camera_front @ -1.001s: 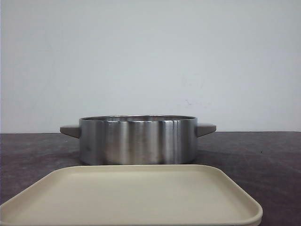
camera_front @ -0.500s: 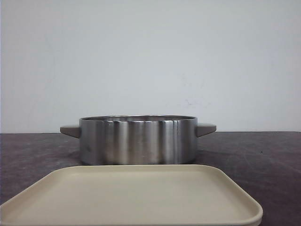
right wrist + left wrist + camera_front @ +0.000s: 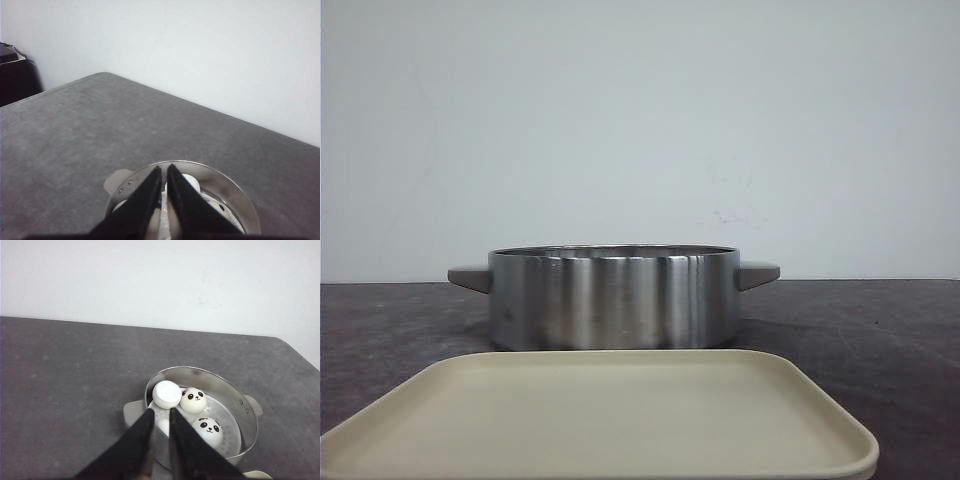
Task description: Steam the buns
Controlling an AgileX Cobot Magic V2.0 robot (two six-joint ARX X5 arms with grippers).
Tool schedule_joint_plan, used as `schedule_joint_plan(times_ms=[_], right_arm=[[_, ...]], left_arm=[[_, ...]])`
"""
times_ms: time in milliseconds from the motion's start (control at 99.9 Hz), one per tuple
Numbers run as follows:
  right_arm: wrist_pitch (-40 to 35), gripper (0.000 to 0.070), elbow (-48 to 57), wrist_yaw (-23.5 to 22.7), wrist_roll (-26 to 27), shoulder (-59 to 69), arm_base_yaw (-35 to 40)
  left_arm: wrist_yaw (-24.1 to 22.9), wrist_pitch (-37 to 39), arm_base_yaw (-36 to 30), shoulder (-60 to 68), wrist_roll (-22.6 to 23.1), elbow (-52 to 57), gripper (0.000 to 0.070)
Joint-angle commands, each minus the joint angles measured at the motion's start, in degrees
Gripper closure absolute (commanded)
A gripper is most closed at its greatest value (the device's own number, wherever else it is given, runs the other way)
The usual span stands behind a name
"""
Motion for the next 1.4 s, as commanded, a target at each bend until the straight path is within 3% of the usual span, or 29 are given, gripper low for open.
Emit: schedule_joint_plan(times_ms=[0, 360, 490, 651, 981, 1391], right_arm=[[0.63, 0.0688, 0.9, -0.02, 0.61, 0.33, 0.61], [-2.23, 0.0688, -0.61, 1.6, 0.46, -5.55, -1.49], [-1.44, 0.0688, -7.34, 5.11, -1.31, -12.72, -6.4], [2.97, 0.0688, -18.86, 5.33, -1.33, -23.19, -14.49], [3.58, 0.0688, -39.54, -1.81, -1.29, -45.35, -33.03], [0.46, 0.0688, -53.27, -1.53, -1.01, -58.6, -40.33]], left_arm=[[0.02, 0.46, -0.2, 0.13, -0.46, 0.7, 0.0697], [0.04, 0.46, -0.2, 0.13, -0.46, 0.7, 0.0697], [0.02, 0.46, -0.2, 0.13, -0.46, 0.7, 0.0697], [0.02, 0.46, -0.2, 0.13, -0.46, 0.7, 0.0697], [0.04, 0.46, -0.2, 0.13, -0.46, 0.7, 0.0697], [0.02, 0.46, -0.2, 0.13, -0.46, 0.7, 0.0697]])
